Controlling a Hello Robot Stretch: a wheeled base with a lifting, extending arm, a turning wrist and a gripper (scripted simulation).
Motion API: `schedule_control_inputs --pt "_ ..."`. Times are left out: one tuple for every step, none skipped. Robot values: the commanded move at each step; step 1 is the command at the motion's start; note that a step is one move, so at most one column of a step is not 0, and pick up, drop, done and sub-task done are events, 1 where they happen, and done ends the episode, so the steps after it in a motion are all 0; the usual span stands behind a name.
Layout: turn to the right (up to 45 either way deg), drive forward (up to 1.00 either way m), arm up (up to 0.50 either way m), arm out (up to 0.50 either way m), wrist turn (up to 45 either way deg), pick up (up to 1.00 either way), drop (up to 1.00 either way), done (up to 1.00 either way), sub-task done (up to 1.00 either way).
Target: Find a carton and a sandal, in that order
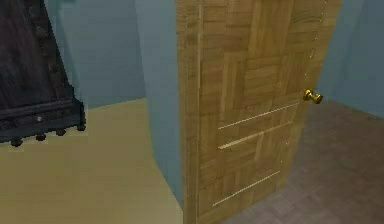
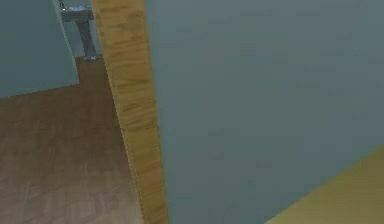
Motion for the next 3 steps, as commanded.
schedule_control_inputs --pt "-9.0 0.0 0.0 0.0 0.0 0.0 0.0 0.0 0.0" --pt "0.0 0.25 0.0 0.0 0.0 0.0 0.0 0.0 0.0" --pt "45.0 0.0 0.0 0.0 0.0 0.0 0.0 0.0 0.0"
